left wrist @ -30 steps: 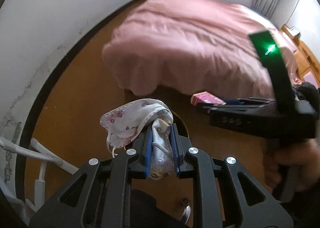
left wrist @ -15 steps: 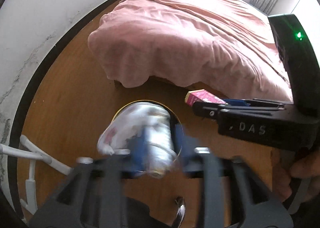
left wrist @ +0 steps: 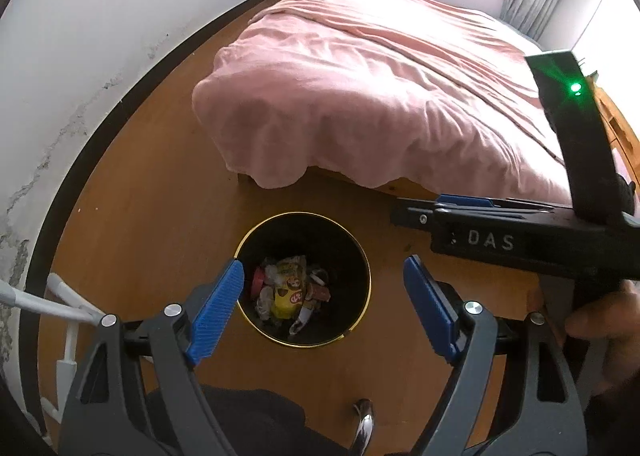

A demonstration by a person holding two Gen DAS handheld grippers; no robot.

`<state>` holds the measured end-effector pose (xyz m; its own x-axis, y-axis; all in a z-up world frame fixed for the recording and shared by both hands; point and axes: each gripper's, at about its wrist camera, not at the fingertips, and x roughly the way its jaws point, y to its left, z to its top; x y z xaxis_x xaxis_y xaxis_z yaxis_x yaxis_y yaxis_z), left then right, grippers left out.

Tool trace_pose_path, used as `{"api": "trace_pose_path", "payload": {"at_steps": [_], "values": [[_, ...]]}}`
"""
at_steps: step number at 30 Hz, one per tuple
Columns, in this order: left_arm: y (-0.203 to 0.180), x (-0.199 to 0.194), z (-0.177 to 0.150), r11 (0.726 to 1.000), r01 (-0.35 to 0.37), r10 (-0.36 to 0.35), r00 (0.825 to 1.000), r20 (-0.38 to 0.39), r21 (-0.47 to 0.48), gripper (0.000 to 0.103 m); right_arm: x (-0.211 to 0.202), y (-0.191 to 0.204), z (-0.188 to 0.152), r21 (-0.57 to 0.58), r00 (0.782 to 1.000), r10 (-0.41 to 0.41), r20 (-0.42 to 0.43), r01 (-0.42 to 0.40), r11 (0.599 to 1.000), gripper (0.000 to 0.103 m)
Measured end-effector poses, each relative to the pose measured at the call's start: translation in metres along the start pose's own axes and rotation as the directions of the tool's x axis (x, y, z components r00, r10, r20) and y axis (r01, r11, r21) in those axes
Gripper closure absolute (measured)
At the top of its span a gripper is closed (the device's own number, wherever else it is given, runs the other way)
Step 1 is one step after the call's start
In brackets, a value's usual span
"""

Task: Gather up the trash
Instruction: 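Carry the mask bag and candy box over the bin and release both, then grasp the yellow stick with the left gripper while the right grasps the blue-white wrapper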

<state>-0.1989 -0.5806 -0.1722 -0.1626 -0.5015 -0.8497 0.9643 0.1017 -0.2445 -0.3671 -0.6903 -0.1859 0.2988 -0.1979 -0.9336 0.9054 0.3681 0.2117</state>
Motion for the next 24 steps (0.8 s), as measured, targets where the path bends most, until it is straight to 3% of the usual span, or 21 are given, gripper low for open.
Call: {"api": "trace_pose_path", "payload": {"at_steps": [5, 10, 12, 13, 16, 18, 21, 23, 24], "values": [[0.004, -0.042, -0.001, 1.000, -0.024, 0.024, 0.999, 0.035, 0.004, 0.021, -0.010, 0.015, -0.001, -0.060, 0.999, -0.027, 0.035, 0.029, 0.998, 0.038], [0.014, -0.132, -0.006, 0.997, -0.065, 0.060, 0.991, 0.123, 0.035, 0.012, -0.048, 0.051, -0.007, -0.157, 0.991, -0.019, 0.134, 0.041, 0.987, 0.034], [0.029, -0.174, -0.014, 0.993, -0.113, 0.106, 0.981, 0.160, 0.040, 0.010, -0.068, 0.076, -0.012, -0.214, 0.985, 0.016, 0.172, 0.021, 0.977, 0.029], [0.044, -0.198, -0.021, 0.985, -0.171, 0.163, 0.970, 0.180, 0.033, 0.010, -0.076, 0.088, -0.014, -0.238, 0.982, 0.035, 0.186, 0.011, 0.971, 0.028], [0.101, -0.257, -0.046, 0.943, -0.332, 0.331, 0.918, 0.219, -0.033, 0.009, -0.101, 0.140, -0.024, -0.352, 0.970, 0.135, 0.202, -0.057, 0.934, 0.027], [0.154, -0.291, -0.066, 0.894, -0.431, 0.447, 0.873, 0.197, -0.118, 0.009, -0.112, 0.174, -0.029, -0.421, 0.962, 0.183, 0.202, -0.084, 0.903, 0.027], [0.240, -0.338, -0.104, 0.777, -0.557, 0.606, 0.787, 0.111, -0.293, 0.009, -0.121, 0.234, -0.042, -0.538, 0.952, 0.247, 0.179, -0.115, 0.835, 0.026], [0.288, -0.361, -0.129, 0.704, -0.598, 0.663, 0.747, 0.054, -0.383, 0.009, -0.122, 0.283, -0.047, -0.613, 0.948, 0.295, 0.118, -0.164, 0.773, 0.026], [0.319, -0.374, -0.144, 0.635, -0.631, 0.702, 0.712, -0.008, -0.447, 0.009, -0.121, 0.304, -0.049, -0.637, 0.946, 0.311, 0.088, -0.186, 0.748, 0.026]]}}
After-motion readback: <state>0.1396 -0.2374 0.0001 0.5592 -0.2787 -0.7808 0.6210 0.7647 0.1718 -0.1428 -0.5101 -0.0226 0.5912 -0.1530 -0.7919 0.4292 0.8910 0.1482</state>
